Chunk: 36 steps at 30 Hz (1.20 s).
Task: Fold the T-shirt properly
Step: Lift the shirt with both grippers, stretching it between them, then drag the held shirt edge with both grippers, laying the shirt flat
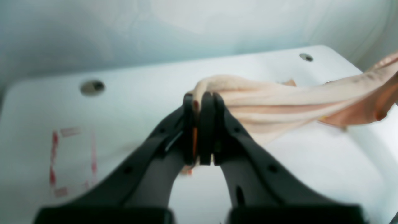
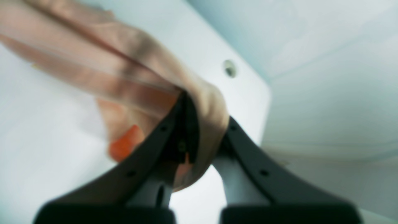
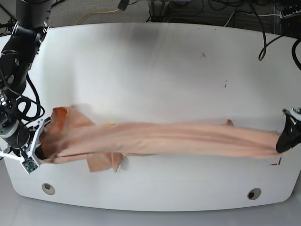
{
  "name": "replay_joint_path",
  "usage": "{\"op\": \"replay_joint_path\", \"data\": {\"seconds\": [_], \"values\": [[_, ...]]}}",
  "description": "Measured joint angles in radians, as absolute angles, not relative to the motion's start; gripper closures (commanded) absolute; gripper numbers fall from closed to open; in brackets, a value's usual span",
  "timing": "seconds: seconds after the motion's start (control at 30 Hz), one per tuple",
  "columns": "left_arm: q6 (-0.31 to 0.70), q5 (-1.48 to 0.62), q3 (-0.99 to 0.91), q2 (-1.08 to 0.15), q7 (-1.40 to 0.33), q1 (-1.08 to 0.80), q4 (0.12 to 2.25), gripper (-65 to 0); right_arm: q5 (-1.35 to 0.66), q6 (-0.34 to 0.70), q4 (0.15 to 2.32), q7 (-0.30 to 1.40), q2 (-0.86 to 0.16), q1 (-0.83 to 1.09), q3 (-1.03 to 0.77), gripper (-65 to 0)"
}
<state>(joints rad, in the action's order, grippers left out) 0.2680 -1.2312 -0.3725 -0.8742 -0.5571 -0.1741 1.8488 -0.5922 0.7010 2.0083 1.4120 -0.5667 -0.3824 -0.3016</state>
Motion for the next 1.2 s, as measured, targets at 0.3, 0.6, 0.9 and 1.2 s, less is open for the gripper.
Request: {"op": "replay_joint_path", "data": {"seconds": [0.3, 0.6, 0.9, 1.2], "values": [[0.331, -1.229, -0.542, -0.733, -0.555, -0.561, 1.944, 0.0, -0.830, 0.700, 2.004, 1.423, -0.522, -0.083, -0.513, 0.0], [0.361, -1.197, -0.588, -0.635, -0.551, -0.759, 1.943, 0.0, -0.985, 0.697, 2.001, 1.415, -0.464, 0.154, -0.551, 0.0], [0.493, -0.952, -0.609, -0.573, -0.554, -0.834, 1.941, 0.0, -1.017, 0.697, 1.988, 1.412, -0.408, 0.337, -0.544, 0.0], [0.641, -0.728, -0.653, -0.524, -0.549, -0.804, 1.932, 0.0, -1.018, 0.697, 1.988, 1.399, -0.419, 0.450, -0.538, 0.0]]}}
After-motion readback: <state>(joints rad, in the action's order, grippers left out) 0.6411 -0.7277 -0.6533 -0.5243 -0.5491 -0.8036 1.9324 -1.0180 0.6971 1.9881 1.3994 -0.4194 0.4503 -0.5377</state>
